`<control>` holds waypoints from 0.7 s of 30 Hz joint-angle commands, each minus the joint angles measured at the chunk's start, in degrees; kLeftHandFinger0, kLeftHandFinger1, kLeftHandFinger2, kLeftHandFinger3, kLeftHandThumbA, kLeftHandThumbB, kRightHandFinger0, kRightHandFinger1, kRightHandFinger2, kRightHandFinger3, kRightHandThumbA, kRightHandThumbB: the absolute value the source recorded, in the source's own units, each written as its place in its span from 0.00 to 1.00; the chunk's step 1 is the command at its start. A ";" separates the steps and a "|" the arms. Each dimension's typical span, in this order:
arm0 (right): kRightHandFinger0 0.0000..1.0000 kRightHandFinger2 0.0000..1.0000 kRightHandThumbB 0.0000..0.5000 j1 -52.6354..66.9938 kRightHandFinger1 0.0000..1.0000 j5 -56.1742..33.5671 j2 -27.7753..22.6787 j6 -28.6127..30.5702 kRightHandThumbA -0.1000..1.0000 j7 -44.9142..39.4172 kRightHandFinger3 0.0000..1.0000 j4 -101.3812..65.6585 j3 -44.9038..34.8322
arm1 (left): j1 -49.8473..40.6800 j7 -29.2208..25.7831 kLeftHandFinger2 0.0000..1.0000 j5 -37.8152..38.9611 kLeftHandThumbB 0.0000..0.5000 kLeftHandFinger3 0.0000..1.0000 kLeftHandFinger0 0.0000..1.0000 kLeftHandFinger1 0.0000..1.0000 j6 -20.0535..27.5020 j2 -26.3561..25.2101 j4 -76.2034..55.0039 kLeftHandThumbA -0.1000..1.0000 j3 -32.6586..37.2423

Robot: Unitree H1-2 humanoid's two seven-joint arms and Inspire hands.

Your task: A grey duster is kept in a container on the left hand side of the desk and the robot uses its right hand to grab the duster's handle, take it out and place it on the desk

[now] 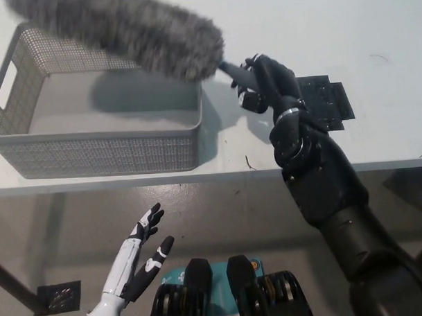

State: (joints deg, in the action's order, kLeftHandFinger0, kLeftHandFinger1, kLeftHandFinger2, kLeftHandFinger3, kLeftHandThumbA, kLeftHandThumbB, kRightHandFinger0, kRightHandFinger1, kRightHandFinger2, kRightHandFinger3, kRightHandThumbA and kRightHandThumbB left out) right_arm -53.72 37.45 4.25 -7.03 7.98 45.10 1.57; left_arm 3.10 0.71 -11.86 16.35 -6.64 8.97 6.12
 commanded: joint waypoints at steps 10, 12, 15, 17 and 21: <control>0.00 0.30 0.10 -7.32 0.00 -17.67 1.45 14.81 0.06 12.97 0.32 -17.53 -14.60 | -0.20 -0.25 1.00 -0.30 0.00 1.00 1.00 1.00 1.45 -0.24 -0.63 0.94 0.00; 0.00 0.27 0.10 -6.64 0.00 -15.92 0.15 14.02 0.05 13.33 0.27 -18.81 -13.69 | -0.26 -0.32 1.00 -0.46 0.00 1.00 1.00 1.00 1.41 -0.37 -0.67 0.95 -0.05; 0.00 0.31 0.10 -5.16 0.04 -13.06 -3.45 13.70 0.00 14.36 0.24 -19.68 -12.20 | -0.41 -0.02 1.00 0.32 0.00 1.00 1.00 1.00 1.36 -0.31 -0.76 0.95 -0.19; 0.00 0.32 0.17 -3.88 0.02 -11.28 -6.09 12.74 0.00 14.63 0.25 -20.03 -11.31 | -0.48 0.08 1.00 0.61 0.00 1.00 1.00 1.00 1.19 -0.30 -0.81 0.95 -0.27; 0.00 0.45 0.30 -1.88 0.05 -10.90 -10.21 11.11 0.00 13.74 0.46 -19.91 -10.00 | -0.55 -0.20 1.00 0.78 0.00 1.00 1.00 1.00 1.47 -0.21 -0.62 0.95 -0.52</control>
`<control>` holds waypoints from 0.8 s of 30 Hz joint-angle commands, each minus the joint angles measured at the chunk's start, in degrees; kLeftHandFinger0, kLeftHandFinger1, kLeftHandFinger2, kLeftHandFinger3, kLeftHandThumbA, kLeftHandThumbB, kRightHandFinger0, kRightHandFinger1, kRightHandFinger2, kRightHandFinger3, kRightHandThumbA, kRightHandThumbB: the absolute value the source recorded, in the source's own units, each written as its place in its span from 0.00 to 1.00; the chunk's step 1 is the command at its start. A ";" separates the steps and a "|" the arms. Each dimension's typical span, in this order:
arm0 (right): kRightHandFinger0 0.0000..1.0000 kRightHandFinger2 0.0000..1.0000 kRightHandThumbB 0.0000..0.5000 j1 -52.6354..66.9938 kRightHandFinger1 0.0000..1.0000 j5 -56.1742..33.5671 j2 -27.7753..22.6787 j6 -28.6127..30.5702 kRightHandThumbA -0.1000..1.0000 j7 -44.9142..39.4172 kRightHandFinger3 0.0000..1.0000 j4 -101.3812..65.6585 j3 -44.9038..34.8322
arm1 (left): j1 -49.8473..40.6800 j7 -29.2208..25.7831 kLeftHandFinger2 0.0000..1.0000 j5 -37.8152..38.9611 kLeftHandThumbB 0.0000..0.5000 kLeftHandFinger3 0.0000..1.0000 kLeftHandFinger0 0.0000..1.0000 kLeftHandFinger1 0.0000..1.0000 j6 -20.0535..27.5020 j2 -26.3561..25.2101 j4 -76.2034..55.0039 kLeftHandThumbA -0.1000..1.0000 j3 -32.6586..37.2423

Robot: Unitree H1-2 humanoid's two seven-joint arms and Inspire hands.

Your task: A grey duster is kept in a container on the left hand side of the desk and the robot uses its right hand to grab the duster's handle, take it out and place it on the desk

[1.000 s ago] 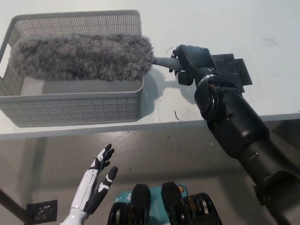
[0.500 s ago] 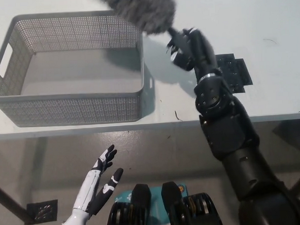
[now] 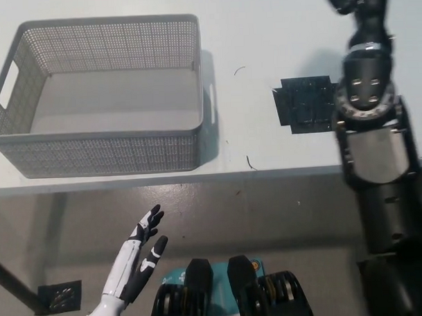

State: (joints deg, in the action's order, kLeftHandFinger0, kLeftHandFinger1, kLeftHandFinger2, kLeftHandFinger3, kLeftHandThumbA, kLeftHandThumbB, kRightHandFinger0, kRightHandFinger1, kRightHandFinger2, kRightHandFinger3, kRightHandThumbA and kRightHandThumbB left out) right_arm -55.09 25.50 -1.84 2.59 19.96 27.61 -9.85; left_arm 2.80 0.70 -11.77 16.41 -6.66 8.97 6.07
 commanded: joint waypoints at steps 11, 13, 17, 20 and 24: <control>0.00 0.46 0.44 4.92 0.02 8.03 -16.90 5.77 0.00 3.69 0.37 7.02 10.59 | -0.19 -0.90 1.00 0.61 0.00 1.00 1.00 1.00 1.77 0.18 0.06 1.00 -0.93; 0.00 0.52 0.43 5.57 0.06 8.83 -18.77 6.29 0.00 3.67 0.41 8.52 12.86 | -0.18 -0.90 1.00 0.49 0.00 1.00 1.00 1.00 1.78 0.11 0.07 1.00 -0.95; 0.00 0.53 0.44 6.39 0.09 10.39 -22.11 7.98 0.00 6.22 0.42 12.44 16.39 | -0.12 -0.97 1.00 0.20 0.00 1.00 1.00 1.00 1.87 0.00 0.27 1.00 -0.98; 0.00 0.49 0.41 6.62 0.09 9.27 -23.12 9.29 0.00 6.33 0.34 14.02 16.88 | -0.19 -0.90 1.00 0.29 0.00 1.00 1.00 1.00 1.55 0.03 0.00 1.00 -1.01; 0.00 0.63 0.41 6.36 0.17 11.85 -25.12 8.76 0.00 7.44 0.48 17.27 19.32 | -0.08 -0.85 1.00 0.44 0.00 1.00 1.00 1.00 1.29 -0.10 -0.48 1.00 -1.24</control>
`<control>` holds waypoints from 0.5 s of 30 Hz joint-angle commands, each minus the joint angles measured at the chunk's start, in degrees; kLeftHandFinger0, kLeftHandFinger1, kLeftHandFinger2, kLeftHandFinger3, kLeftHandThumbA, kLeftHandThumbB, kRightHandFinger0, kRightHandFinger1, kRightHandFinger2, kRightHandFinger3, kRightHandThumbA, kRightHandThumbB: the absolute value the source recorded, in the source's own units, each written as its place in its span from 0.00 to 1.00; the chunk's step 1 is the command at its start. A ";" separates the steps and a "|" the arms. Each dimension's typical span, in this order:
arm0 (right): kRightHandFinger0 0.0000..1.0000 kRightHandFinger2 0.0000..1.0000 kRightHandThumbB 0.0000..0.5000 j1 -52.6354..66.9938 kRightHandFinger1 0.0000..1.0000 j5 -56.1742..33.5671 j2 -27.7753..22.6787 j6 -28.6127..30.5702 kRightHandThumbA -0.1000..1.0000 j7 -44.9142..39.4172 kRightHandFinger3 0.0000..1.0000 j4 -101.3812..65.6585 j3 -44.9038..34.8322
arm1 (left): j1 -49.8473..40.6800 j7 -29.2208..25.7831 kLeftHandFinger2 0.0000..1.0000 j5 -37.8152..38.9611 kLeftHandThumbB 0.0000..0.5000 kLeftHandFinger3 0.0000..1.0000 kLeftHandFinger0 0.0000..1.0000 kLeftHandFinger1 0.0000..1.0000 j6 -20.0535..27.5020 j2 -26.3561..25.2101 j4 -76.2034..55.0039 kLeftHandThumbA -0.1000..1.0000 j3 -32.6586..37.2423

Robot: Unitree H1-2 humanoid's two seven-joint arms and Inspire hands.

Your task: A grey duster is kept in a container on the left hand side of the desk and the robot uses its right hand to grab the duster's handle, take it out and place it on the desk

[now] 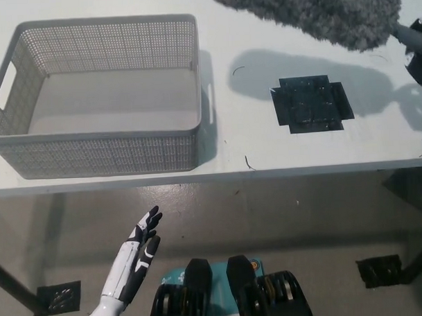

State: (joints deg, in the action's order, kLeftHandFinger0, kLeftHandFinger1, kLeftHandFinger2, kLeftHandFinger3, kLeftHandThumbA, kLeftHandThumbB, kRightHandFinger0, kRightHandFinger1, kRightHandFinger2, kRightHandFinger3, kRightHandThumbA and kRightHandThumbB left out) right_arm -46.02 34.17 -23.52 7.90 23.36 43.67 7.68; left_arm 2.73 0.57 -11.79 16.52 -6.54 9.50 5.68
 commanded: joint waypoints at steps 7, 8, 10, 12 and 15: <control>0.00 0.77 0.38 -2.93 0.35 6.46 -5.48 3.45 0.00 5.42 0.63 4.66 6.50 | 0.12 -0.87 1.00 0.36 0.00 1.00 1.00 1.00 1.19 -0.15 -0.70 1.00 -0.98; 0.00 0.79 0.38 -3.16 0.38 6.16 -5.44 2.43 0.00 4.85 0.67 4.88 6.65 | 0.18 -1.02 1.00 0.34 0.00 1.00 1.00 1.00 1.24 -0.08 -0.69 1.00 -1.06; 0.00 0.77 0.40 -3.29 0.39 6.70 -5.53 0.26 0.00 5.16 0.68 5.07 7.08 | 0.20 -1.27 1.00 0.03 0.00 1.00 1.00 1.00 1.26 0.01 -0.67 1.00 -1.10; 0.00 0.74 0.43 -3.47 0.40 7.92 -5.67 -0.78 0.00 6.97 0.66 6.13 7.69 | 0.24 -1.17 1.00 0.06 0.00 1.00 1.00 1.00 1.65 -0.08 -0.56 1.00 -1.06; 0.03 0.81 0.44 -3.60 0.48 11.20 -6.76 -1.18 0.00 8.49 0.75 6.73 10.27 | 0.23 -0.83 1.00 0.40 0.00 1.00 1.00 1.00 1.16 -0.13 -0.70 1.00 -1.01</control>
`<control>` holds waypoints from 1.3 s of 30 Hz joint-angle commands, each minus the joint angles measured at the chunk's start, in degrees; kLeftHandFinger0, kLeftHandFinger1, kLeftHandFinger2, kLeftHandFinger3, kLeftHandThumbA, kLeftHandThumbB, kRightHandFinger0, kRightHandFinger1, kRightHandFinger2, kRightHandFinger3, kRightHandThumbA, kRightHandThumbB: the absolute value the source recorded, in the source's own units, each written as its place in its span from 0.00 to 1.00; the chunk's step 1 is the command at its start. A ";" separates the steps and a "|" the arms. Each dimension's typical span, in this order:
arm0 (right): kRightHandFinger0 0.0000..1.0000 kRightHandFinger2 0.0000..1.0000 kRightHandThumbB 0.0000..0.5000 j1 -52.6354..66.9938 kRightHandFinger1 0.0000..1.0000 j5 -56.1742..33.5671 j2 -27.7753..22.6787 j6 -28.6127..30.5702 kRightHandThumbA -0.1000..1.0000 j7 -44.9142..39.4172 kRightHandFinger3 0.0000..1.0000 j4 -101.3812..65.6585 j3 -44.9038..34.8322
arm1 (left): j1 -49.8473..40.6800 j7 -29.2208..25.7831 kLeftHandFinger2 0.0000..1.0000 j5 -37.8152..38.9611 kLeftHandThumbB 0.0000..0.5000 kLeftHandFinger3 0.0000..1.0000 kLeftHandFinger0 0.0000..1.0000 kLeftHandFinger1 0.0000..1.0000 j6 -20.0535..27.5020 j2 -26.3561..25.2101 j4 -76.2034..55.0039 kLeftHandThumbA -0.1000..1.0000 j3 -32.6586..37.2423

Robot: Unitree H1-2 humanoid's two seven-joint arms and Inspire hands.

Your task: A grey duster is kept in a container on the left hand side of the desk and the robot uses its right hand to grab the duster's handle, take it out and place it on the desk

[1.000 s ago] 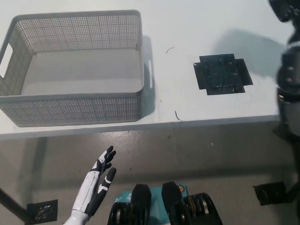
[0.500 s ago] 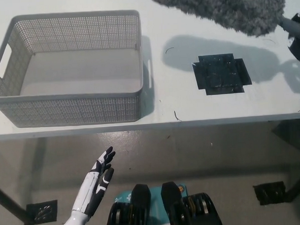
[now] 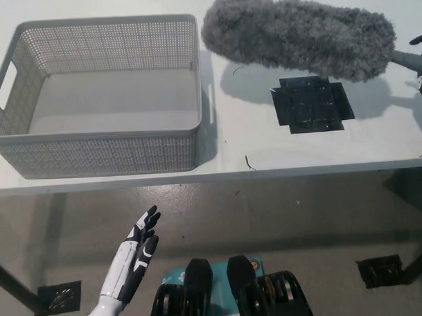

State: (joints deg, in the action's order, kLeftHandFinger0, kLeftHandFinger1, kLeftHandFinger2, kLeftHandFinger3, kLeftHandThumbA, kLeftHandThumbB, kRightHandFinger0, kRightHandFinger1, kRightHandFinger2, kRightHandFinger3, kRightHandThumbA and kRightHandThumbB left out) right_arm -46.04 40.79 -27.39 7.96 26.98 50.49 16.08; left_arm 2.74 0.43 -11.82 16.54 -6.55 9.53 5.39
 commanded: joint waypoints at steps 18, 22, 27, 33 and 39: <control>1.00 1.00 1.00 -5.75 1.00 -22.54 -9.19 -20.54 0.72 -54.12 1.00 -26.89 -2.42 | 0.85 -0.71 1.00 0.14 0.00 1.00 1.00 1.00 0.63 -0.51 -0.76 0.93 -0.83; 1.00 1.00 1.00 -8.36 1.00 -38.71 -12.74 -29.94 0.57 -69.91 1.00 -32.77 -5.34 | 0.87 -0.98 1.00 -0.23 0.00 1.00 1.00 1.00 0.69 -0.57 -0.86 0.95 -0.85; 1.00 1.00 1.00 -10.89 1.00 -61.39 -16.70 -34.89 0.65 -82.49 1.00 -36.65 -10.40 | 0.74 -0.62 1.00 0.41 0.00 1.00 1.00 1.00 0.21 -0.63 -1.10 0.94 -0.92; 1.00 1.00 1.00 -11.55 1.00 -100.27 -17.19 -34.89 1.00 -71.03 1.00 -43.07 -21.36 | 1.00 -0.88 1.00 0.39 0.00 1.00 1.00 1.00 0.81 -0.72 -0.57 0.92 -1.05; 1.00 1.00 1.00 -13.78 1.00 -108.66 -14.98 -34.89 1.00 -54.48 1.00 -54.65 -34.58 | 0.60 -0.54 1.00 0.29 0.00 1.00 1.00 1.00 -0.08 -0.88 -1.18 0.90 -0.89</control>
State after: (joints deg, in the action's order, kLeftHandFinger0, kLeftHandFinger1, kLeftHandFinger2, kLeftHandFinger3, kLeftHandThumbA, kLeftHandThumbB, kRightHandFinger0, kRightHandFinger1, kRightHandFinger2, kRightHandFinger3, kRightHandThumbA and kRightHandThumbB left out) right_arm -43.06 18.54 -29.23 -8.29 -11.45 34.82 14.21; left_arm 2.76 0.48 -11.86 16.33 -6.55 11.08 5.84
